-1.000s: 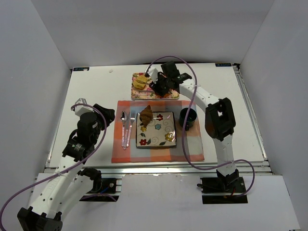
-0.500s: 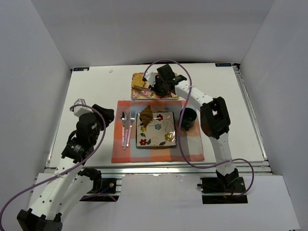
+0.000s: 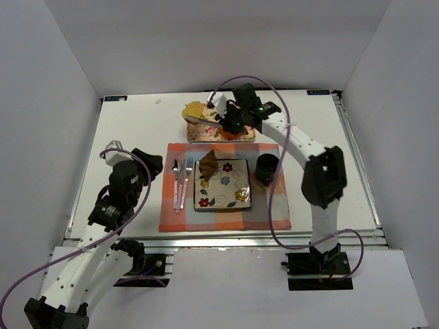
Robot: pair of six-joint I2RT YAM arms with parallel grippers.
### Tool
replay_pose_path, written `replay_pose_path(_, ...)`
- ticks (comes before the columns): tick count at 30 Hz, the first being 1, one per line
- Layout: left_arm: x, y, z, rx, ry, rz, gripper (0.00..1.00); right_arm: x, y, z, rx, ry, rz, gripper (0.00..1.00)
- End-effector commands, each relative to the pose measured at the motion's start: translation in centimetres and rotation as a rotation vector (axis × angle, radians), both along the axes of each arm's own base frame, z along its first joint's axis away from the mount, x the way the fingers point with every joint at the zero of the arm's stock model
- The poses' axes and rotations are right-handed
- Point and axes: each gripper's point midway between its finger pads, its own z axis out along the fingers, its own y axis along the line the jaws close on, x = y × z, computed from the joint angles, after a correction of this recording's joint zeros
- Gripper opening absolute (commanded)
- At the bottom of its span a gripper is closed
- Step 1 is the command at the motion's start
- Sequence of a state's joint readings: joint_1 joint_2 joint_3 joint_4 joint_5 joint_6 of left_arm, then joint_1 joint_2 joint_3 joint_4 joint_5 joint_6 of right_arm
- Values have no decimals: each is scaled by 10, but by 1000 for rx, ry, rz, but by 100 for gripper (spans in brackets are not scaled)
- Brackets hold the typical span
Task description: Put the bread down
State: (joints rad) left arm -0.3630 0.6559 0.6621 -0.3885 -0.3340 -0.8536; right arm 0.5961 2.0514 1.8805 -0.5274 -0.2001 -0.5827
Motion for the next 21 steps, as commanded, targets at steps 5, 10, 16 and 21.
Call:
replay_pose_path(5, -2, 8, 17, 8, -44, 29, 69, -112, -40, 76, 150, 13, 105, 6)
replay_pose_path(10, -2, 7, 14, 5, -43, 22, 70, -202, -95, 43, 110, 54, 167, 6)
replay_pose_path(16, 3, -2, 11, -2, -42, -14, 70, -248, -137, 13, 32, 112, 125, 7)
replay_pose_path(21, 9, -6, 10, 2, -44, -32, 70, -255, -152, -4, -18, 100, 104, 12)
